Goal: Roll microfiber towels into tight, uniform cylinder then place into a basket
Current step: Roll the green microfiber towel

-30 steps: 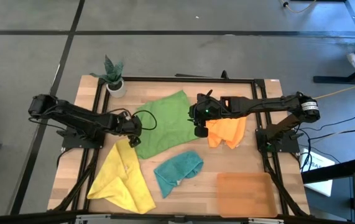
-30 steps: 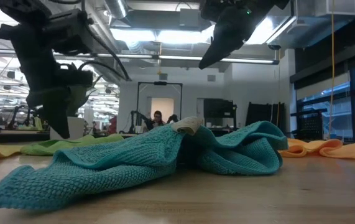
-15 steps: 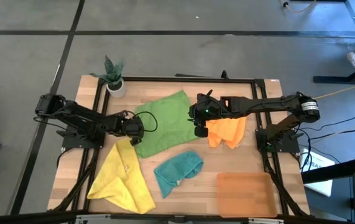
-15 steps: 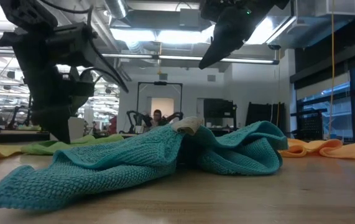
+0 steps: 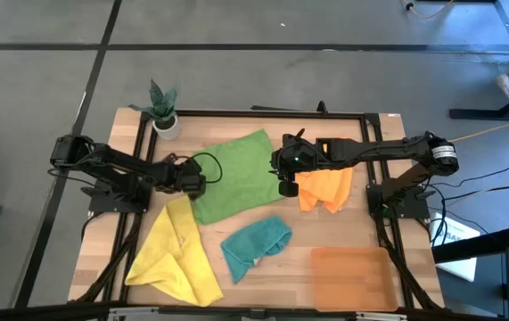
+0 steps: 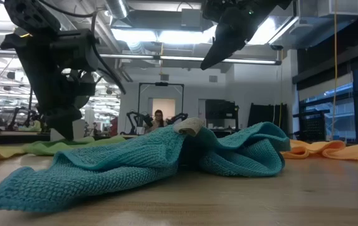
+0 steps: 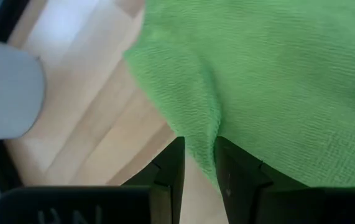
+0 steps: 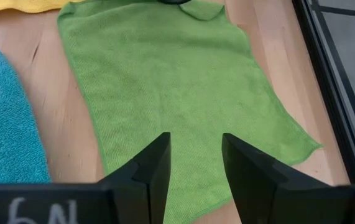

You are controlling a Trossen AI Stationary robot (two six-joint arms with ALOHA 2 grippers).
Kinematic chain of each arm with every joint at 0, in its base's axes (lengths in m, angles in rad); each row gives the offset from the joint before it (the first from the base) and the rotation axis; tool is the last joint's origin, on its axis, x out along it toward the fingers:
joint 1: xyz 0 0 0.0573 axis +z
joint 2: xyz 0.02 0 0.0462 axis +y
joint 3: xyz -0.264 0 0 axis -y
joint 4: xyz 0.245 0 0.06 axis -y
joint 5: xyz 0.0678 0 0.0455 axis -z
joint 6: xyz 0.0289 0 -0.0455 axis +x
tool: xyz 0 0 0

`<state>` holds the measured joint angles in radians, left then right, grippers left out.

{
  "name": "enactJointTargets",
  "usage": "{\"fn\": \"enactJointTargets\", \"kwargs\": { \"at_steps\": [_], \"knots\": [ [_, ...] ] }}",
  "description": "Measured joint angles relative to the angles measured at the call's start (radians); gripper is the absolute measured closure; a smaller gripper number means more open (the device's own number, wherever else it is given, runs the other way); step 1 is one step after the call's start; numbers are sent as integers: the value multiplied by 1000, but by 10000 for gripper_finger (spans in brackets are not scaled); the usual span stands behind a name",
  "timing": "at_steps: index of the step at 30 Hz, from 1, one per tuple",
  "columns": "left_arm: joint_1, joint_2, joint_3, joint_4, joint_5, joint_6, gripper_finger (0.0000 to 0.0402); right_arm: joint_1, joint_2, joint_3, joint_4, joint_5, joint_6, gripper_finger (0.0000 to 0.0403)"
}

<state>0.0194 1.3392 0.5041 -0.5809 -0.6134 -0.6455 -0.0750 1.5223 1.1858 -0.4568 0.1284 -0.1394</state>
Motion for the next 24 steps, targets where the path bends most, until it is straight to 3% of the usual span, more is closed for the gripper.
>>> {"fn": "enactJointTargets", "kwargs": {
  "at_steps": [6,12,24],
  "knots": [
    [20,0,0,-15,-35,-29,323,0,0,0,0,0,0,257],
    [21,0,0,-14,-134,-54,323,0,0,0,0,0,4,257],
    [74,0,0,-36,-140,-157,323,0,2,-34,27,0,2,257]
  ]
}}
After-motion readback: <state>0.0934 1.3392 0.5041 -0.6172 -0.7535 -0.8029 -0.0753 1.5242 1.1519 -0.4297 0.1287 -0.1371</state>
